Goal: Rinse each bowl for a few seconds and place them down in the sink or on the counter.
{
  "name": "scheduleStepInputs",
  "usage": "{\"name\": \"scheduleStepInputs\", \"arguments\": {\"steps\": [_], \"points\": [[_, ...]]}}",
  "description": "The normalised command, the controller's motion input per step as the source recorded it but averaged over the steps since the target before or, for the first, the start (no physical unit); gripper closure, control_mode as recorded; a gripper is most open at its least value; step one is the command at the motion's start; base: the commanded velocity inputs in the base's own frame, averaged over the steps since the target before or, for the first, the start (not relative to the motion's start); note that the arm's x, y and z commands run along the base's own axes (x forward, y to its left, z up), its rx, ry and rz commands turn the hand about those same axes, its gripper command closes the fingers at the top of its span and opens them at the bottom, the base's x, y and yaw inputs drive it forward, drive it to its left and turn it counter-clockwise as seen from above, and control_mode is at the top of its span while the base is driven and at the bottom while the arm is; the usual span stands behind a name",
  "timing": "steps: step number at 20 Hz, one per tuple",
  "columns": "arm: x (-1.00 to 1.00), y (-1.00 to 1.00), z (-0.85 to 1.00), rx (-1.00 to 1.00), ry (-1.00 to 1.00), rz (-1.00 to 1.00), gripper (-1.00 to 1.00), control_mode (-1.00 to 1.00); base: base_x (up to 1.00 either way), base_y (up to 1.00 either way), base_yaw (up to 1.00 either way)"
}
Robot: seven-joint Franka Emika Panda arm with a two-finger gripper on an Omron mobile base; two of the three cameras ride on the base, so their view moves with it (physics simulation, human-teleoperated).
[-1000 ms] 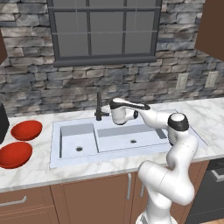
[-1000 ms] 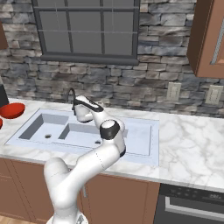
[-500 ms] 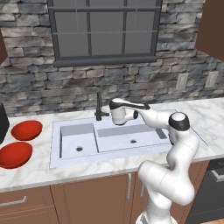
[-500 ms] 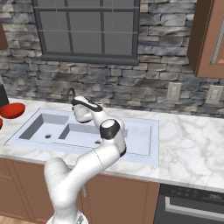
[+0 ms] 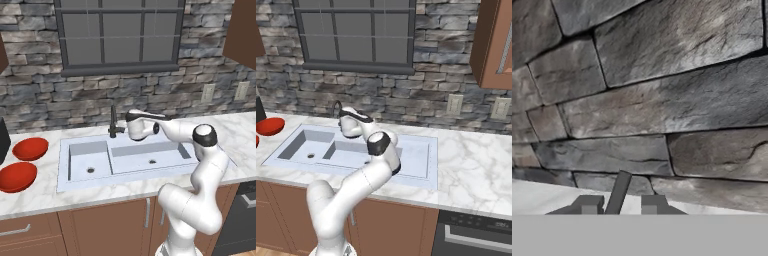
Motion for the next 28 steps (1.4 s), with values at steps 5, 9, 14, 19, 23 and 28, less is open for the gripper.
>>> {"name": "scheduleStepInputs", "arguments": {"steps": [5,9,14,19,23,28], "points": [[0.00,-0.93,-0.37,0.00,0.18,0.00,1.00,-1.00,0.00,0.00,0.00],[0.00,-0.79,-0.50,0.00,0.18,0.00,1.00,-1.00,0.00,0.00,0.00],[-0.11,-0.74,-0.39,0.00,0.11,0.00,1.00,-1.00,0.00,0.00,0.00],[-0.15,-0.71,0.23,0.05,0.02,0.00,1.00,-1.00,0.00,0.00,0.00],[-0.07,-0.87,0.56,0.10,0.01,-0.01,1.00,-1.00,0.00,0.00,0.00],[-0.01,-0.85,0.70,0.11,0.01,-0.02,1.00,-1.00,0.00,0.00,0.00]]}}
